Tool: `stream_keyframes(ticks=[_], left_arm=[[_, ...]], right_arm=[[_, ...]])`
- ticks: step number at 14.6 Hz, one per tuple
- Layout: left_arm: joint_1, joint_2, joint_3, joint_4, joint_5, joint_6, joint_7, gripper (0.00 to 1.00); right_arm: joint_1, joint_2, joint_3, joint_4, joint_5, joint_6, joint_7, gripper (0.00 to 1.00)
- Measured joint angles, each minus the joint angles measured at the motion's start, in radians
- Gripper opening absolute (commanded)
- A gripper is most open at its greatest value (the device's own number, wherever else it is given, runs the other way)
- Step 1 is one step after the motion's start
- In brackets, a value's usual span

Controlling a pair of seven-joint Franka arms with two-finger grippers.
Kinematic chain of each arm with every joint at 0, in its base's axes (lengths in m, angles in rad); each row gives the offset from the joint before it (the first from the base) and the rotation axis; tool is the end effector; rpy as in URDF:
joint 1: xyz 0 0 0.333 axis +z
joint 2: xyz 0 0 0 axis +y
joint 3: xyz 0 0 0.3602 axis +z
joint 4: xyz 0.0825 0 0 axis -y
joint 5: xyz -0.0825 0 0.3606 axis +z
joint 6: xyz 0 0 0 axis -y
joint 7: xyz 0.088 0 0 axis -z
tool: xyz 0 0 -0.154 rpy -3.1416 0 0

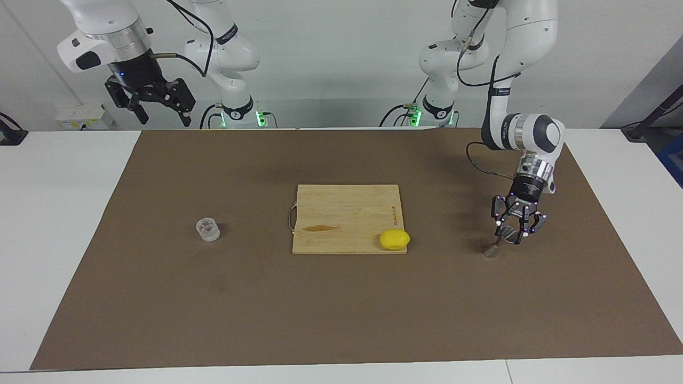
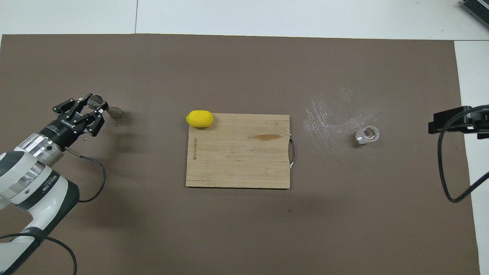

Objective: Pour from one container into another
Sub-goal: 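Close the left gripper around the small metal cup, then carry the metal cup with the left gripper over the wooden board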

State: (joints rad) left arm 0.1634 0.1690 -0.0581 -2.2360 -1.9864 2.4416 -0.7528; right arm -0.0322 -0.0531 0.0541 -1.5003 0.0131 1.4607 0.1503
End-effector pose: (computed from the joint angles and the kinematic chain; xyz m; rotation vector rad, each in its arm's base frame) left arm 0.5719 0.0317 0.3423 0.5526 1.9110 -0.4049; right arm 0.5009 0.0140 0.6706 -3.1240 0.1985 -0.0196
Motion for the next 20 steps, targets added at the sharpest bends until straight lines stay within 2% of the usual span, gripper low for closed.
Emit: stream_keyframes(ticks=[5,8,15,18,20], left_arm=[[0.000,0.000,-0.014,0.024,-0.001,-0.026,0.028,0.00],[0.000,-0.001,-0.069,0.044,-0.003,-0.056,-0.001,0.00],[-0.005,-0.060,-0.304,0.090,-0.008,-0.058,-0.082,0.00],[-0.011,-0.062,-0.431,0.129,-0.010,0.006,-0.099,0.00],[-0.044,-0.053,-0.481,0.147,-0.011,0.068,-0.100,0.00]], right_arm=[[0.000,0.000,0.000,0.000,0.000,0.000,0.000,1.00],[0.000,0.000,0.000,0.000,0.000,0.000,0.000,1.00],[0.000,0.000,0.000,0.000,0.000,-0.009,0.000,1.00],[-0.003,0.000,-0.004,0.000,0.000,-0.019,0.000,1.00],[-0.021,0.000,-0.008,0.000,0.000,-0.026,0.000,0.99]])
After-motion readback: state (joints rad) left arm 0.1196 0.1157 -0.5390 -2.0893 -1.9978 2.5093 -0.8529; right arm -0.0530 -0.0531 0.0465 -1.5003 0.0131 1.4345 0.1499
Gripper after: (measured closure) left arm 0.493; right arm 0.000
